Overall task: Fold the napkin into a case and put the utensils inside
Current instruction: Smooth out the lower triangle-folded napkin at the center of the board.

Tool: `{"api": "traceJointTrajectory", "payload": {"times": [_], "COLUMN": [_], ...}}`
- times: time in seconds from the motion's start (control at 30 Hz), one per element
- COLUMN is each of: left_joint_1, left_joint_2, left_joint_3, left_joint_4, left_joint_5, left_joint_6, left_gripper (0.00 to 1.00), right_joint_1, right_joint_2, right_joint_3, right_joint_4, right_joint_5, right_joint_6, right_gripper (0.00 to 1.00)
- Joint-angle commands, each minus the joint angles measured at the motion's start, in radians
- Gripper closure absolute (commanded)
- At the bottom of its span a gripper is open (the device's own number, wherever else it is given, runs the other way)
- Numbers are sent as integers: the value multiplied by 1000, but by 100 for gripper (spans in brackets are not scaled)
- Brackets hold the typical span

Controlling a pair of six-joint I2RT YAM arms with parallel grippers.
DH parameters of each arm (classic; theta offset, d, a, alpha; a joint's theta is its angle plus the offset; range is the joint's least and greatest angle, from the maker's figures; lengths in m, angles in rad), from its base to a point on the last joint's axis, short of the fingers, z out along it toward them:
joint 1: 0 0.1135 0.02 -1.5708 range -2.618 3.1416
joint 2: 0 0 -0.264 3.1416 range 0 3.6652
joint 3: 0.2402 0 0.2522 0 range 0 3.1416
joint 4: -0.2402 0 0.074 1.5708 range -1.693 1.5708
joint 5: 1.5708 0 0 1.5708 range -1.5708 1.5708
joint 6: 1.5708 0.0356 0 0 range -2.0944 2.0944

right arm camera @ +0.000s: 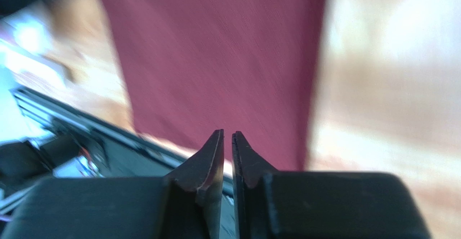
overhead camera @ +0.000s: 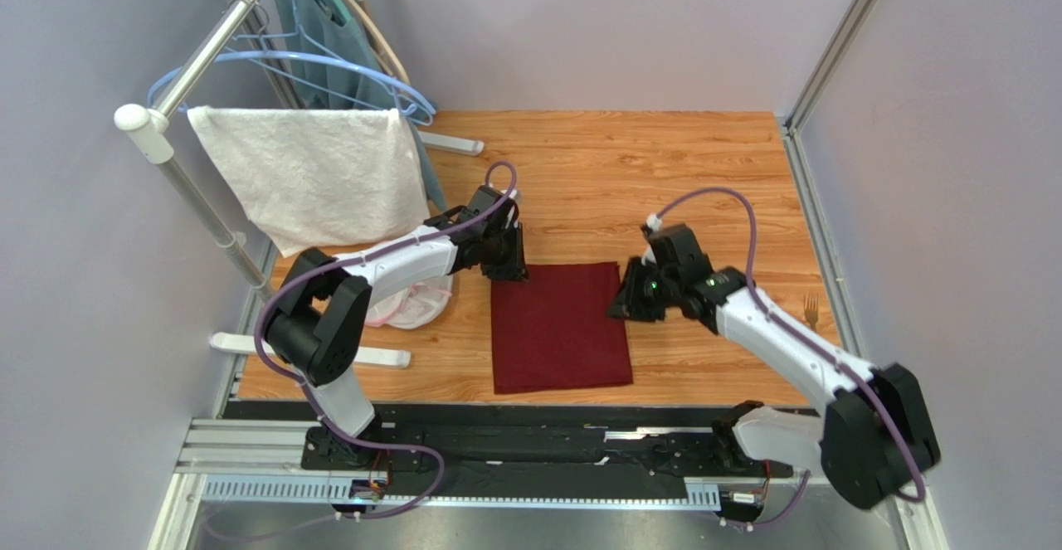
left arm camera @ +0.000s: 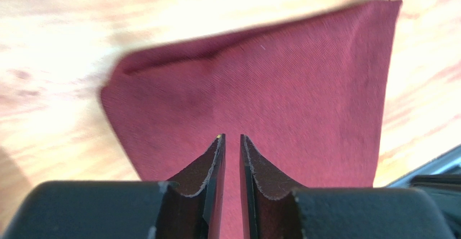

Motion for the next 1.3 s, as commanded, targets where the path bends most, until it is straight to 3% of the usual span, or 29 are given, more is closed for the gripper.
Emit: {"api": "traceJointTrajectory", "payload": {"times": [0.0, 0.33, 0.53, 1.03, 1.27], "left_joint_1": [26, 59, 109, 120, 123], "left_joint_2": [24, 113, 135, 116, 257], "left_joint_3": [32, 43, 46, 77, 179], "left_joint_4": [57, 112, 127, 161, 89], "left_joint_5": [-15, -15, -27, 55, 16], "left_joint_6": [15, 4, 1, -31, -44], "left_gripper": [77, 78, 78, 77, 77], "right_joint_1": [-37, -150, -238, -244, -210], "right_joint_2": [233, 634, 709, 674, 536], "right_joint_3": [218, 434, 433, 464, 372], "right_joint_4": [70, 162, 159, 145, 93], "right_joint_5": [-56, -68, -18, -126, -143], "right_joint_6": [-101, -188, -262, -276, -239], "right_gripper": [85, 86, 87, 87, 83]}}
